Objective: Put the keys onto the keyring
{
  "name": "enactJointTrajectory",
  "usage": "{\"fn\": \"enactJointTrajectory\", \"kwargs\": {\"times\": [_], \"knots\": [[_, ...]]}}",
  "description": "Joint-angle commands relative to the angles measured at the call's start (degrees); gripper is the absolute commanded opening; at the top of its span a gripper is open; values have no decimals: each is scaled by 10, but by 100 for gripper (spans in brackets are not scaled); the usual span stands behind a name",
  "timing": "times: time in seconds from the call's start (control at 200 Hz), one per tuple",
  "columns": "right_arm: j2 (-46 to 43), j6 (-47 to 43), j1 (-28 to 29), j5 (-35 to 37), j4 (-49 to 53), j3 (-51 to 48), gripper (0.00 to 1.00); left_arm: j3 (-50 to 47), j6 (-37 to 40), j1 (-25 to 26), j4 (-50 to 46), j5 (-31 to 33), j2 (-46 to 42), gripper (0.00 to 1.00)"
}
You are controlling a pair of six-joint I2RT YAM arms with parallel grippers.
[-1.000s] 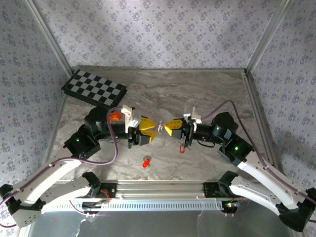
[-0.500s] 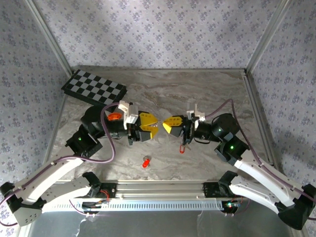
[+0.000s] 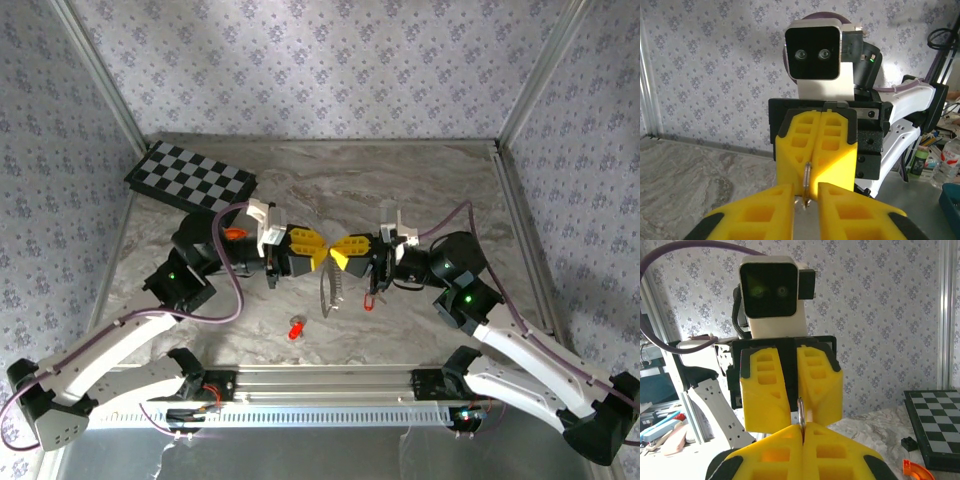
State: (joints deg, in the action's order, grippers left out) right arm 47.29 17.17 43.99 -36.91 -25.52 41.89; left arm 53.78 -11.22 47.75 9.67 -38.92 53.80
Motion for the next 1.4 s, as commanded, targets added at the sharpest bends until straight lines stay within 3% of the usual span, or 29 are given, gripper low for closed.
{"fn": "enactJointTrajectory", "kwargs": {"times": [0.0,0.235,0.37,0.495,0.58,0.86,1.109,1.394], "knots": [[-10,6,-3,-8,-28,-4,0,22,0,5,20,-16,0,14],[-14,-3,-4,-4,0,-3,0,24,6,9,13,-25,3,0],[-25,-37,-3,10,78,15,0,34,29,11,-27,-24,2,0],[-46,-98,-3,26,203,45,36,73,90,10,-134,-13,4,0],[-56,-140,-3,42,287,72,44,113,149,10,-232,0,12,0],[-44,-227,9,71,461,149,46,215,300,23,-455,64,62,0],[-13,-246,24,76,471,166,39,235,333,32,-497,84,76,0],[18,-259,39,80,463,171,39,246,348,39,-525,88,86,0]]}}
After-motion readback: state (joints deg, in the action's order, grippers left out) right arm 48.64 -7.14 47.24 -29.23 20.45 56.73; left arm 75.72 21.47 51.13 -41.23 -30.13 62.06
